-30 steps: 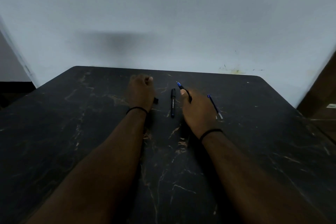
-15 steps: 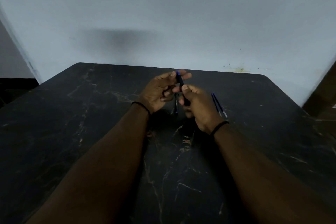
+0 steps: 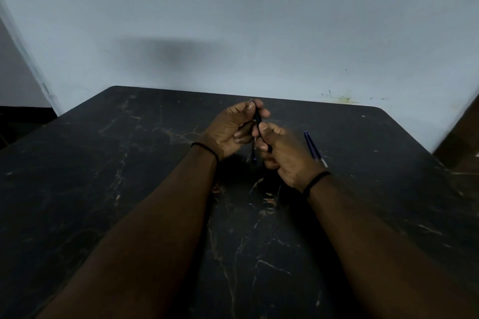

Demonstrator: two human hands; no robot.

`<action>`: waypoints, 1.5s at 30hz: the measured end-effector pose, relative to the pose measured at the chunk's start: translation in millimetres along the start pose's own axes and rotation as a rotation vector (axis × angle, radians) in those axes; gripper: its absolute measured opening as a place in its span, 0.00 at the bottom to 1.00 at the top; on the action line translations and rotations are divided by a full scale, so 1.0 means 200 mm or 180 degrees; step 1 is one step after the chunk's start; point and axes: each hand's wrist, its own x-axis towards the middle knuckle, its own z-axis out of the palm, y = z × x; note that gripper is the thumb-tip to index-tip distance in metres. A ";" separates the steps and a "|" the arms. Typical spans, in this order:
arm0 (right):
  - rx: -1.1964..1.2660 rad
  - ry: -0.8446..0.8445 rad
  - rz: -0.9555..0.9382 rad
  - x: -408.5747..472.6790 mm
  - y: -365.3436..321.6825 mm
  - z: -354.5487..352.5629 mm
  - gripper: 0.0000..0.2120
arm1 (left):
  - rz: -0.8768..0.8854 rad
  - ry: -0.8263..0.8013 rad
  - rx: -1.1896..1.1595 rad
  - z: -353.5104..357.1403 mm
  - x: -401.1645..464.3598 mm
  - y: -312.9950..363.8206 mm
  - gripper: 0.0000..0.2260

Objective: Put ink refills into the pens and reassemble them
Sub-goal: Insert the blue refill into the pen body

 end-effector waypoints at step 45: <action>-0.0968 0.1169 -0.0568 0.00 0.04 -0.02 0.07 | 0.0090 0.0655 0.0460 -0.07 0.01 -0.04 0.08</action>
